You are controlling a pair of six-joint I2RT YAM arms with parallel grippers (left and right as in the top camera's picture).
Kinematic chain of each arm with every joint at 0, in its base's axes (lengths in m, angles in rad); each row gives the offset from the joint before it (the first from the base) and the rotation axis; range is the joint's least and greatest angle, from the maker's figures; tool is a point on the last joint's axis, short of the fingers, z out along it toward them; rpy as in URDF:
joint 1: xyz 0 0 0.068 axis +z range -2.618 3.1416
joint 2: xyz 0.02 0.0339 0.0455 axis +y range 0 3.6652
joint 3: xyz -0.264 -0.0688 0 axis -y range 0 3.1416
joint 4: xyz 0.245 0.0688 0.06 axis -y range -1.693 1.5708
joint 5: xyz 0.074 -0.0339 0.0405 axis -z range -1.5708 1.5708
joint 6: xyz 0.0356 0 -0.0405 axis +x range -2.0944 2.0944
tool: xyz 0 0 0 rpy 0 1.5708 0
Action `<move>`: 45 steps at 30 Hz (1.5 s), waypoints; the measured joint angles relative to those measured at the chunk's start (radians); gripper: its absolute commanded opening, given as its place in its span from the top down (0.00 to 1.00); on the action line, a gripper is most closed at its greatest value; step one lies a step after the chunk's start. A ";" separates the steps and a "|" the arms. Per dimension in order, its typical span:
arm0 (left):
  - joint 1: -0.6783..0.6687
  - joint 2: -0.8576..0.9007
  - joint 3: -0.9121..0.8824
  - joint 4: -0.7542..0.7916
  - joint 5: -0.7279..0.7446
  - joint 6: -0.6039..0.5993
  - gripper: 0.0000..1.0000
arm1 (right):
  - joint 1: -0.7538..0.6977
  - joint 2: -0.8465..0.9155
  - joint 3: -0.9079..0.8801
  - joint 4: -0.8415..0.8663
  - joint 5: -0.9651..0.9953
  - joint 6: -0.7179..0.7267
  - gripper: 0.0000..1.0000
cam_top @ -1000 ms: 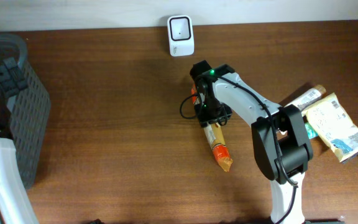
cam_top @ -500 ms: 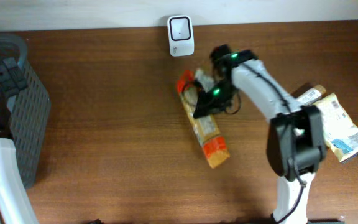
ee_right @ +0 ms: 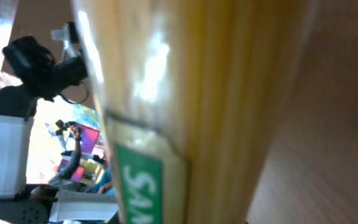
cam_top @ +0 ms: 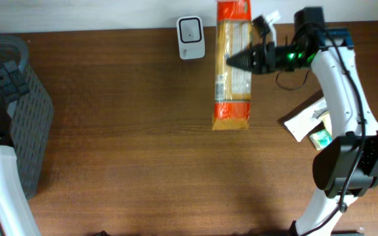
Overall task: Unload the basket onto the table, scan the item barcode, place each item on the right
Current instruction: 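Lift the spaghetti pack and hold it at the scanner, then carry the spaghetti pack right and lay it on the pile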
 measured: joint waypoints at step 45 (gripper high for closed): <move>0.000 0.000 0.000 0.000 0.000 0.000 0.01 | 0.546 0.563 0.349 1.004 1.872 -0.842 0.96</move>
